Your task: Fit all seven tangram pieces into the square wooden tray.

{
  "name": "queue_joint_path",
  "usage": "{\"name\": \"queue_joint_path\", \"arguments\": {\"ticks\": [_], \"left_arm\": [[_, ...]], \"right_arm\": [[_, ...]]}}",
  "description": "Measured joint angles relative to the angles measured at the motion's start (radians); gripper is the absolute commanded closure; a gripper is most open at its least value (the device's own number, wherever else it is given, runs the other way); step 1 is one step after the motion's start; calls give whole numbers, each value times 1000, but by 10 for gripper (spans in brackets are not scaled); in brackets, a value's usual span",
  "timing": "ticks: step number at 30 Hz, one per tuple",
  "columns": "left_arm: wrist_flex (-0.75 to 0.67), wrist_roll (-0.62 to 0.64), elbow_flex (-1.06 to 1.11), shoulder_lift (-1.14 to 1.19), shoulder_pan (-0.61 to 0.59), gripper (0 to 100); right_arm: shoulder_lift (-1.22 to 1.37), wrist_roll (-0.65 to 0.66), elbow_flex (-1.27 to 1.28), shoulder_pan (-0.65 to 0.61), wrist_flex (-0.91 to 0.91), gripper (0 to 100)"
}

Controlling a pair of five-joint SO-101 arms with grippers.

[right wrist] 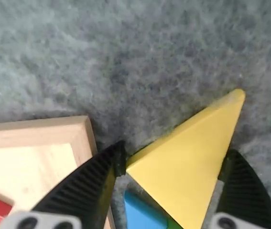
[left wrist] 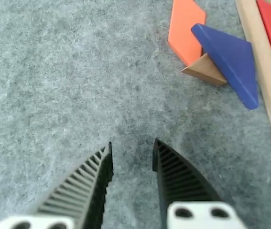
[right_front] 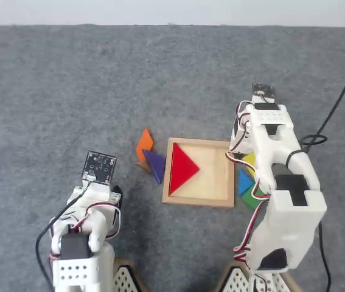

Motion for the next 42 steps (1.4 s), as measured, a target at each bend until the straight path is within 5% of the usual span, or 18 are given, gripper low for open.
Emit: {"name": "queue_joint_path", "arguments": {"ticks": [5, 15, 42], "left_arm": [[0, 0, 0, 0, 0, 867], [0, 0, 0, 0, 0, 867], [0, 0, 0, 0, 0, 867]], "right_arm": [[0, 0, 0, 3, 0, 793], [-5, 49, -23, 2, 81, 644], [-49, 124, 87, -26, 87, 649]]}}
